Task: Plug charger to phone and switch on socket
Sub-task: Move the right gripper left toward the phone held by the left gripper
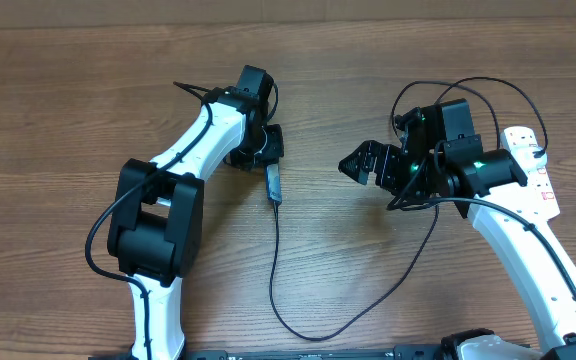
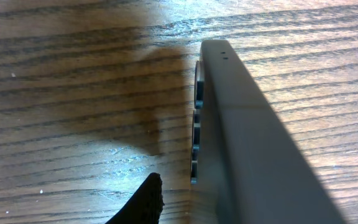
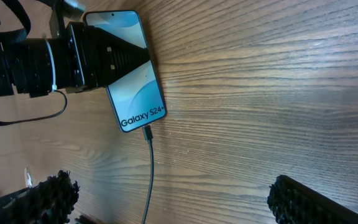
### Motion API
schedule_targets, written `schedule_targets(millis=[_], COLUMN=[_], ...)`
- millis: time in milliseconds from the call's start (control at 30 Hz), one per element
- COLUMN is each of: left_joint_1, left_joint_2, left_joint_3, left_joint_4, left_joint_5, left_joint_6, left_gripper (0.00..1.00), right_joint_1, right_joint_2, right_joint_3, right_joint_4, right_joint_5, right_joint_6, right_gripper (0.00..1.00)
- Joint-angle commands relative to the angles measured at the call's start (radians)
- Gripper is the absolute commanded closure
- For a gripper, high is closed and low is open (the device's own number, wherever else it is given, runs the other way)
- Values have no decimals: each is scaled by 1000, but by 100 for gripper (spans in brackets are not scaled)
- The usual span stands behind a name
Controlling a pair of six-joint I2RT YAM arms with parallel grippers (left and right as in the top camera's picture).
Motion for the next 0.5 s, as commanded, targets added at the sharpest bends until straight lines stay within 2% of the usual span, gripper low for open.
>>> schedule_targets(millis=[0, 133, 200, 400, 467], left_joint_1=[-1, -1, -1, -1, -1], left_joint_2=[-36, -36, -36, -36, -36], left_joint_3=[-6, -6, -6, -6, -6], left_joint_4=[5, 5, 5, 5, 6], left_joint_5=[-8, -8, -8, -8, -8], left_joint_6=[-10, -10, -10, -10, -10], left_gripper=[77, 72, 72, 91, 93], right_joint_1=[-5, -5, -5, -5, -5], right_joint_2=[3, 3, 3, 3, 3], right_joint_3=[13, 13, 13, 13, 13], right_joint_4=[1, 1, 1, 1, 2], right_joint_5=[7, 7, 7, 7, 6], right_joint_6=[-8, -8, -8, -8, -8], right_gripper=[0, 0, 0, 0, 0])
